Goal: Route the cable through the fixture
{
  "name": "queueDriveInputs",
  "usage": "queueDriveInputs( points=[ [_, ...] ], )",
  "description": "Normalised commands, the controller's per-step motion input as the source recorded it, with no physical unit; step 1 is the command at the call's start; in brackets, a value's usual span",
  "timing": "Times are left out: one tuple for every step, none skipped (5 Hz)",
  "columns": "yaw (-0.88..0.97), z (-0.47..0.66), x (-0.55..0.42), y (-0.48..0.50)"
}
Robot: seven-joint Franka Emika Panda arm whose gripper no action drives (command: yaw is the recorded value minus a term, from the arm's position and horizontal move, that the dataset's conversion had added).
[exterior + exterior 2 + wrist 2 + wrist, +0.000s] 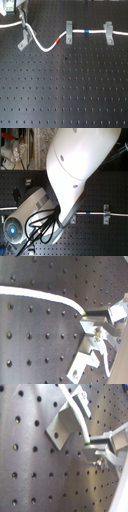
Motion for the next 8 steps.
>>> queueDriveInputs(
  points=[
    [0.0,0.03,0.168,0.289],
    [0.0,0.04,0.0,0.0],
    [0.0,0.38,-0.094,0.084],
    [0.01,0.41,-0.138,0.149],
    [0.0,0.03,0.183,0.397],
    [0.0,0.0,0.291,0.375],
    [0.0,0.23,-0.017,0.045],
    [0.0,0.38,-0.033,0.03]
  ],
)
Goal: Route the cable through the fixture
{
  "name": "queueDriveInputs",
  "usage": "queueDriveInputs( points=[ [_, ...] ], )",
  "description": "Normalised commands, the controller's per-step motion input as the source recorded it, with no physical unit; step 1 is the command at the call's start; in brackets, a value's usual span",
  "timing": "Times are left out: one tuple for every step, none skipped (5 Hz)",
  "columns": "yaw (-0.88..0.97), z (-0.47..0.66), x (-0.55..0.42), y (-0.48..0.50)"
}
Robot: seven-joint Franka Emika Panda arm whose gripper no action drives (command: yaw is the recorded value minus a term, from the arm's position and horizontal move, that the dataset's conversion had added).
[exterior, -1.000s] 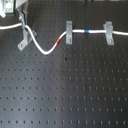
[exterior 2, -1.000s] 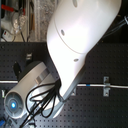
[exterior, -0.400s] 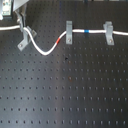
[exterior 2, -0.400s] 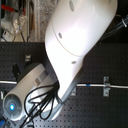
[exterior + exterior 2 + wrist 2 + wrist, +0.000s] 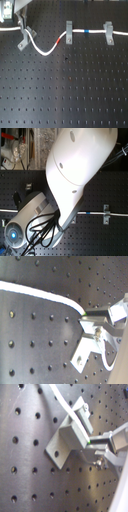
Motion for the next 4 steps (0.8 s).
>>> queueDriveInputs(
  points=[
    [0.0,0.19,-0.191,0.176],
    [0.0,0.0,-0.371,0.328],
    [0.01,0.0,-0.353,0.315],
    [0.0,0.0,0.013,0.014]
  ],
)
